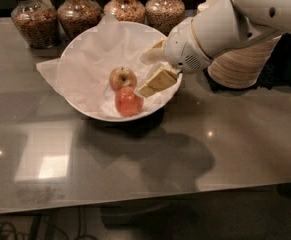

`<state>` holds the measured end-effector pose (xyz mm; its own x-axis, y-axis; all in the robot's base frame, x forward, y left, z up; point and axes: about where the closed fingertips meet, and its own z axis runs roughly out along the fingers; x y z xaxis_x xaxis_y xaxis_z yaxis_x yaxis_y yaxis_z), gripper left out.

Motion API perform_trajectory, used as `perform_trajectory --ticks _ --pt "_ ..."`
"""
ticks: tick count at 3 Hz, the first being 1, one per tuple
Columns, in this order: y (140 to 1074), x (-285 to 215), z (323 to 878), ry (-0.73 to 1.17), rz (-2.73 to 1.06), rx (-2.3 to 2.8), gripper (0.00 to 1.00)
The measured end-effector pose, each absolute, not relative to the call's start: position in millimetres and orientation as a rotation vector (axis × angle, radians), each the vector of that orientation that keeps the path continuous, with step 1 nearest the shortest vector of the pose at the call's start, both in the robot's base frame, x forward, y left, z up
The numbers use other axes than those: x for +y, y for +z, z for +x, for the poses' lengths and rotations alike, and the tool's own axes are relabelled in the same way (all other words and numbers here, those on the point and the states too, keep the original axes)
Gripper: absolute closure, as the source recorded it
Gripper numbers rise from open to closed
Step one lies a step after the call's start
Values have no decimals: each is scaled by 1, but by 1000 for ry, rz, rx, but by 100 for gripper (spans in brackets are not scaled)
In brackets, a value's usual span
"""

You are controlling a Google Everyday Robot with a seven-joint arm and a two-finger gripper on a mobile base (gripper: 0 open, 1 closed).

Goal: Pick apple from white bowl

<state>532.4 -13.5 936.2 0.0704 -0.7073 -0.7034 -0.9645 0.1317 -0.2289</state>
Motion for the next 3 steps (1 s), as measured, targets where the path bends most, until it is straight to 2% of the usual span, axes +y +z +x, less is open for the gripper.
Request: perform_trajectory --ticks 2,3 --pt "912 -3 528 554 -1664 1711 42" --pt "898 3 528 580 -1701 1720 38"
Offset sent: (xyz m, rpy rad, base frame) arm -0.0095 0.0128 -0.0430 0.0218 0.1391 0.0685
